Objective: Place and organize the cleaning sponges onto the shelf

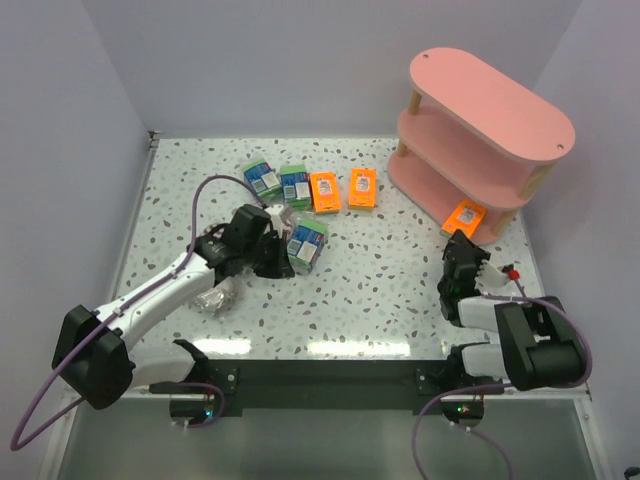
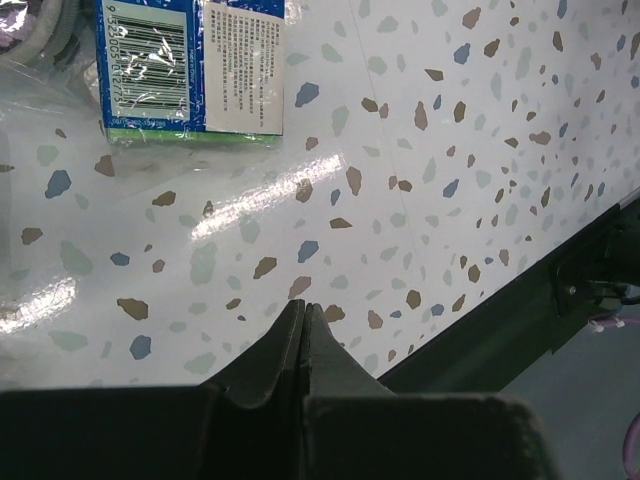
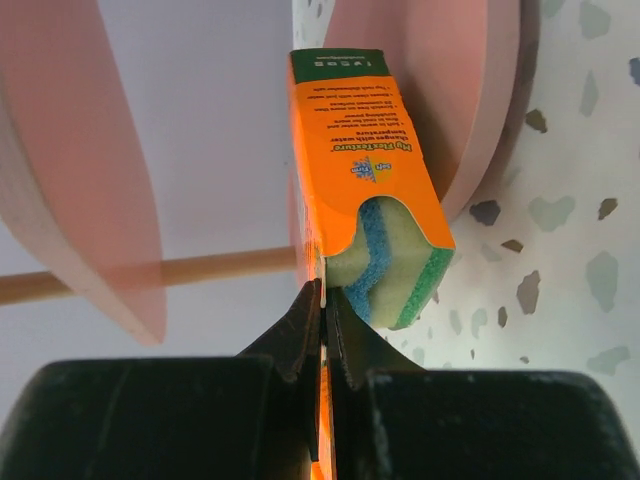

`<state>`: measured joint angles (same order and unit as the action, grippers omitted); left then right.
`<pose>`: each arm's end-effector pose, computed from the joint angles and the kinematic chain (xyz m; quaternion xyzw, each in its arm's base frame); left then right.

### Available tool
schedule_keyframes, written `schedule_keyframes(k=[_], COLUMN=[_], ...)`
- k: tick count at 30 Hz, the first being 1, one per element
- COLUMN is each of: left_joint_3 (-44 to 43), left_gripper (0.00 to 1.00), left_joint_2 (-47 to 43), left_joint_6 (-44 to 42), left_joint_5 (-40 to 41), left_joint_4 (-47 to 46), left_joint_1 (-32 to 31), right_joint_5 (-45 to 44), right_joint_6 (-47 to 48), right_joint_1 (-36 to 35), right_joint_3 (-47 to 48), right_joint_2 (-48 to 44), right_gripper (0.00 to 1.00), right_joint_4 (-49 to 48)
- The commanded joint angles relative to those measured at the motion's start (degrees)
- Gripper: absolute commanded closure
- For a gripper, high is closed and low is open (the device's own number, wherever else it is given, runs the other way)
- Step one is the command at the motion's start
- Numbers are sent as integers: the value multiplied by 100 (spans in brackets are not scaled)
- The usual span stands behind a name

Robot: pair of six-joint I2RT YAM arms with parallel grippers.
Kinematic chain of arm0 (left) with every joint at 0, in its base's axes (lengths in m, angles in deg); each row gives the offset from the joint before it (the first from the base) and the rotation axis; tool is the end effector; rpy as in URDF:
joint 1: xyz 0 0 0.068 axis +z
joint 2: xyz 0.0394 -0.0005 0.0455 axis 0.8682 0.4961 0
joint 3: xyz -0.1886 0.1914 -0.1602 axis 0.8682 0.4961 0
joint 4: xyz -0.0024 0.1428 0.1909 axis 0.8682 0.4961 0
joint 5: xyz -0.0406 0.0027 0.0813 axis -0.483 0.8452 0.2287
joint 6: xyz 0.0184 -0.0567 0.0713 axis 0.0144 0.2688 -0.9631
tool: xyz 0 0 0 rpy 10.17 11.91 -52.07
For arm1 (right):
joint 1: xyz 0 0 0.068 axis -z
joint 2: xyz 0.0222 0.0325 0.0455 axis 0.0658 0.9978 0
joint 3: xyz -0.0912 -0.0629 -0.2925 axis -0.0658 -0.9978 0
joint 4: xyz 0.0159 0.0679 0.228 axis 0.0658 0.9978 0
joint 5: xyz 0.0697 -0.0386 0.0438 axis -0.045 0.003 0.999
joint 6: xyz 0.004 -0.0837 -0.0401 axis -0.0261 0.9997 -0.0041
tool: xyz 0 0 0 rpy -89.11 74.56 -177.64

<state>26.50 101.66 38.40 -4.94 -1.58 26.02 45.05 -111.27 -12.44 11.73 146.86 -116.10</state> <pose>0.1903 -0.1528 0.2620 0.0718 0.9308 -0.2744 0.2305 0.2239 -0.0199 0.1971 0.6573 0.4206 0.2662 0.5659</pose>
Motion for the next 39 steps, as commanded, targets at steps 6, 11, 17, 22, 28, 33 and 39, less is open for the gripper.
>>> schedule_keyframes(k=[6,11,17,22,28,33,39], left_joint_3=[-227,-359,-649,-728,-711,-684,-667], left_gripper=[100,100,100,100,100,100,100], left_joint_2=[128,23,40,145,163,172,172], left_joint_6=[-279,-288,-271,-78,142,248,301], left_joint_5=[-74,-214,-303,-338,-347,-355,-382], left_joint_4=[138,138,261,252,217,147,120], left_joint_1=[75,110,128,128,137,128,137], right_joint_5=[-549,-567,-629,-567,-488,-540,-558], right_joint_6=[-500,-606,-878,-1160,-1195,-1318,-1301], right_joint_1=[207,207,207,260,366,418,497], right_joint_3=[222,345,371,389,451,319,82], right_joint_2=[1298,1825,2362,2986,3478,3312,3092], right_gripper=[100,100,100,100,100,100,100], right_joint_4=[-1253,-1534,-2088,-2554,-3293,-3083,-3135])
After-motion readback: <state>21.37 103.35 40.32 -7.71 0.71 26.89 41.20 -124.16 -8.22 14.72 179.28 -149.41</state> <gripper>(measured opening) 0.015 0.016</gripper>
